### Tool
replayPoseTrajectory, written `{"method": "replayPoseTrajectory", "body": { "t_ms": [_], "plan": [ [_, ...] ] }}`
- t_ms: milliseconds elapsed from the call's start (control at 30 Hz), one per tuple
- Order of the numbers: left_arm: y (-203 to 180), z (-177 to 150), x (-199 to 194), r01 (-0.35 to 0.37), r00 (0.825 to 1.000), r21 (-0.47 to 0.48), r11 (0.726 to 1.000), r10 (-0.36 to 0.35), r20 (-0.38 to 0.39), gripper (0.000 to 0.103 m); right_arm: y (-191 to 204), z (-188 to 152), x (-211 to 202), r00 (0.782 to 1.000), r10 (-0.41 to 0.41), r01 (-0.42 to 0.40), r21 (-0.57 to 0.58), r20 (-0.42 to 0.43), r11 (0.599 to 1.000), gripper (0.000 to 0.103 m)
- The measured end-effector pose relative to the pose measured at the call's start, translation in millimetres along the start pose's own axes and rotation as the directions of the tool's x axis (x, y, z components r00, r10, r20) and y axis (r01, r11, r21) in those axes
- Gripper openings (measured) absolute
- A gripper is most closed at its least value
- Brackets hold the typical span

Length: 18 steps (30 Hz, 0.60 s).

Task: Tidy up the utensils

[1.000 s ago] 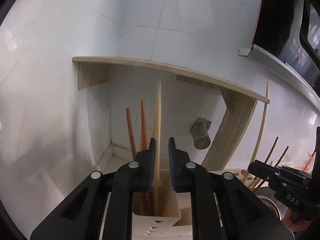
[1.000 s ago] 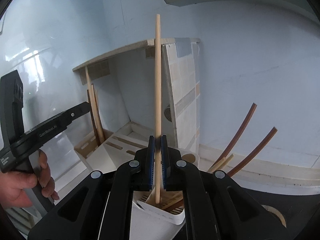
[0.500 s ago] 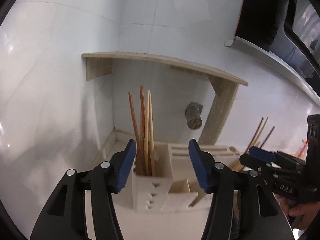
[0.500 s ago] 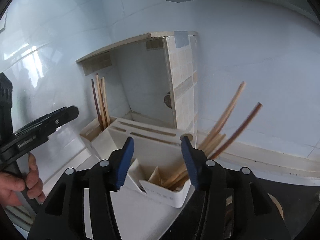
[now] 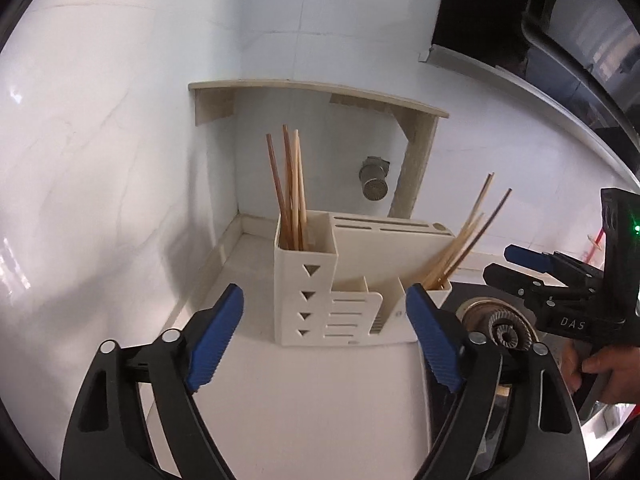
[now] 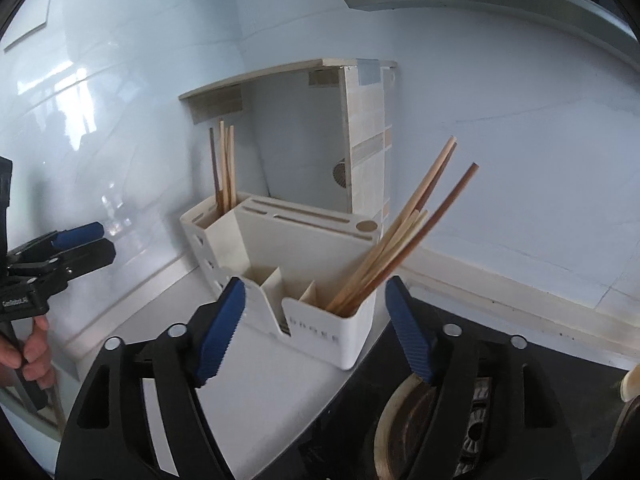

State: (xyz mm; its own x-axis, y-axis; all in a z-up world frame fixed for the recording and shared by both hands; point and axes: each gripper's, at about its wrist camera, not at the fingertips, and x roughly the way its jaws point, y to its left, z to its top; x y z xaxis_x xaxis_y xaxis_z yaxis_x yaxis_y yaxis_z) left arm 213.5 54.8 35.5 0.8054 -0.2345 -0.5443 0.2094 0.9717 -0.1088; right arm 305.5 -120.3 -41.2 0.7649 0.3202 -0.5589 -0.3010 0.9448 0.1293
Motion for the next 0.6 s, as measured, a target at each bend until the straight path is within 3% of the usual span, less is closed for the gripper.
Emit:
{"method": "replayPoseTrajectory", "body": {
  "t_ms": [200, 400, 467, 600],
  "plan": [
    [-3.7, -7.3, -19.5, -0.003, 1.000, -0.033, 0.999, 0.004, 0.020, 0.098, 3.0, -10.5, -20.4, 1.000, 0.029, -0.029, -0.011, 0.005, 1.000, 0.085],
    [-18.9, -22.3, -35.1, -0.014, 0.999, -0.001, 1.000, 0.014, 0.028, 0.097, 5.5, -24.1, -40.9, 0.999, 0.032, -0.032, -0.019, 0.023, 0.999, 0.089],
    [-24.4, -28.6, -39.3, -0.021, 0.999, 0.021, 1.000, 0.021, 0.024, 0.097, 6.6, -27.3, -45.6, 0.999, 0.039, -0.038, -0.026, 0.027, 0.999, 0.094],
    [-25.0, -34.5, -46.5, -0.029, 0.999, 0.003, 1.000, 0.029, 0.023, 0.097, 9.1, -31.9, -50.7, 0.998, 0.054, -0.053, -0.035, 0.024, 0.998, 0.097]
  ]
}}
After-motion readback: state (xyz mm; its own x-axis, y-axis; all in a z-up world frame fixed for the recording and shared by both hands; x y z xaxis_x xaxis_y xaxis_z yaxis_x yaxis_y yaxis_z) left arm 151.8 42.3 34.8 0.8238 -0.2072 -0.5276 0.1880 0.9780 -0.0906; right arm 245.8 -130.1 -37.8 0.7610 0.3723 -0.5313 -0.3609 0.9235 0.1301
